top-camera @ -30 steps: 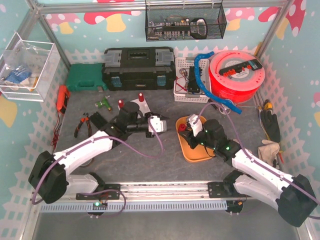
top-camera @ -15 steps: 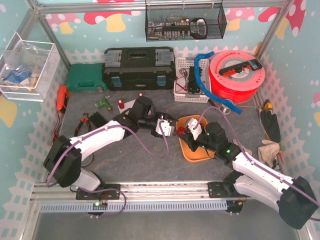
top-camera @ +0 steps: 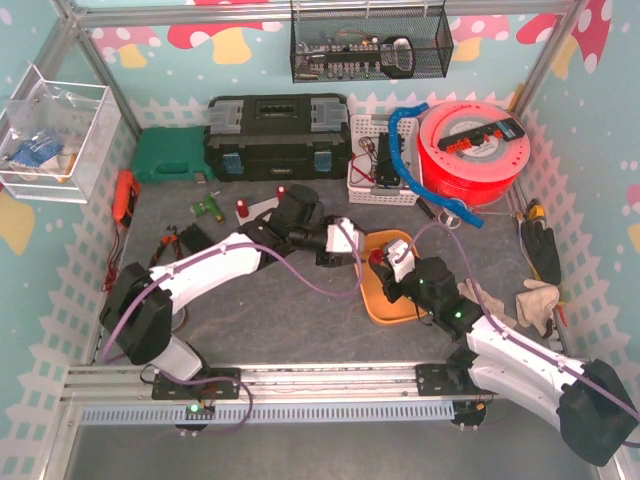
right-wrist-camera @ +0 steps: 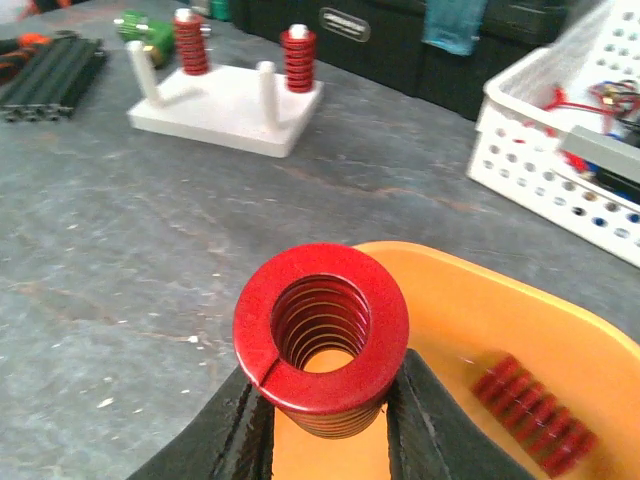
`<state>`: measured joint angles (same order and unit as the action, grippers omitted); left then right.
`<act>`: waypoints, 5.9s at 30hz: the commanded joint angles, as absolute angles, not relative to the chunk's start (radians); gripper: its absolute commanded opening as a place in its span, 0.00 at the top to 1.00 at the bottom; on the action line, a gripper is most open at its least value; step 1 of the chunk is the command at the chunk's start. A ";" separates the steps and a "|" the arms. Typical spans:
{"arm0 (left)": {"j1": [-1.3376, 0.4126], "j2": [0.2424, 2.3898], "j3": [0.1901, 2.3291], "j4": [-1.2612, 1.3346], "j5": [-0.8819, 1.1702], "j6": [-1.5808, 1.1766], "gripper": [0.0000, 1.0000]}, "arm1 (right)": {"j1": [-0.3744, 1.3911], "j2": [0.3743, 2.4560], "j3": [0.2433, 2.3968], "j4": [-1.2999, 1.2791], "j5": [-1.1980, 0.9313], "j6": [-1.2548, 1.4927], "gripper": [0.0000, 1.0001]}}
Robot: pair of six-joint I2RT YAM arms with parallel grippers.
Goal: Install the large spring
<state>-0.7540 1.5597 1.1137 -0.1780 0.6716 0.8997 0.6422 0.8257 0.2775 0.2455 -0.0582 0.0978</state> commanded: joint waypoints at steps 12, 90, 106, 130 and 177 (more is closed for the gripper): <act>-0.948 1.585 1.264 -0.101 0.129 -0.136 0.31 | 0.643 0.833 0.239 0.447 0.236 0.184 1.00; -0.822 1.953 1.511 -0.486 0.377 -0.051 0.80 | 0.643 0.843 0.194 0.396 0.041 0.187 1.00; -0.786 1.970 1.538 -0.494 0.414 -0.041 0.80 | 0.641 0.780 0.155 0.399 0.026 0.200 1.00; -0.762 1.957 1.527 -0.492 0.503 -0.055 0.62 | 0.640 0.879 0.172 0.446 0.041 0.224 1.00; -0.889 2.191 1.634 -0.390 0.068 -0.140 0.55 | 0.531 0.509 0.169 0.136 0.463 0.469 0.19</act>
<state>-0.8837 2.1601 1.6321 -0.3725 0.0818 -0.1169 0.5362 0.5117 0.1856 0.1207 0.4656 0.4686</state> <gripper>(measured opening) 0.470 0.814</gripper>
